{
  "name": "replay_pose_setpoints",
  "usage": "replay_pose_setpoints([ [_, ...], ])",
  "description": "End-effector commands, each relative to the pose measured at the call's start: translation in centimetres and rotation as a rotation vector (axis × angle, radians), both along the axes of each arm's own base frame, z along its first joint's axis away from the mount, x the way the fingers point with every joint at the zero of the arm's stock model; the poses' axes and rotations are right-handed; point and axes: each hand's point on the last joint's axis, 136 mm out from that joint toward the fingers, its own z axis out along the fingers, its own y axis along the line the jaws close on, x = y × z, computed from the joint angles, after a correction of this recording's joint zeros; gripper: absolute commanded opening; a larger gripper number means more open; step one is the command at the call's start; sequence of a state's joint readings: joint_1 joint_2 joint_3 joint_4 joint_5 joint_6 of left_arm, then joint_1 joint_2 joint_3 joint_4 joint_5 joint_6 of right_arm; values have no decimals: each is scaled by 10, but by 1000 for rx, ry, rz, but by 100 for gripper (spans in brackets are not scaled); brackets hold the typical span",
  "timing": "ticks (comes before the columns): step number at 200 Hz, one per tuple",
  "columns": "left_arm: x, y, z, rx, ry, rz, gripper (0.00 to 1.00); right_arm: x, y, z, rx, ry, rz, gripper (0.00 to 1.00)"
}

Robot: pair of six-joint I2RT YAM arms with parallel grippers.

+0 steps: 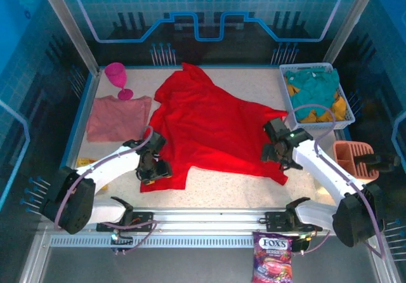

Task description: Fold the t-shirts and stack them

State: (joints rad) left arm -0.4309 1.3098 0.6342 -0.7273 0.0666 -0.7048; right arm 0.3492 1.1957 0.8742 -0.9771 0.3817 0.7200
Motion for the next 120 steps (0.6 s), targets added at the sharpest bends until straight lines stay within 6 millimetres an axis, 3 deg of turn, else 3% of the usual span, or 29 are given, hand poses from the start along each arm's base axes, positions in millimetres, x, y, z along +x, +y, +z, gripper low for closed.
replay_pose_setpoints([
  [1, -13, 3, -6, 29, 52, -25, 64, 62, 11, 25, 78, -141, 42, 98],
  [32, -26, 2, -16, 36, 96, -23, 64, 127, 20, 27, 93, -168, 75, 94],
  [67, -36, 1, -23, 47, 124, -19, 64, 191, 32, -10, 124, -71, 83, 95],
  [94, -45, 3, -31, 54, 155, -12, 64, 226, 41, -37, 201, -38, 71, 97],
  [120, -47, 4, -33, 56, 155, -1, 64, 246, 48, -58, 254, 28, 53, 96],
])
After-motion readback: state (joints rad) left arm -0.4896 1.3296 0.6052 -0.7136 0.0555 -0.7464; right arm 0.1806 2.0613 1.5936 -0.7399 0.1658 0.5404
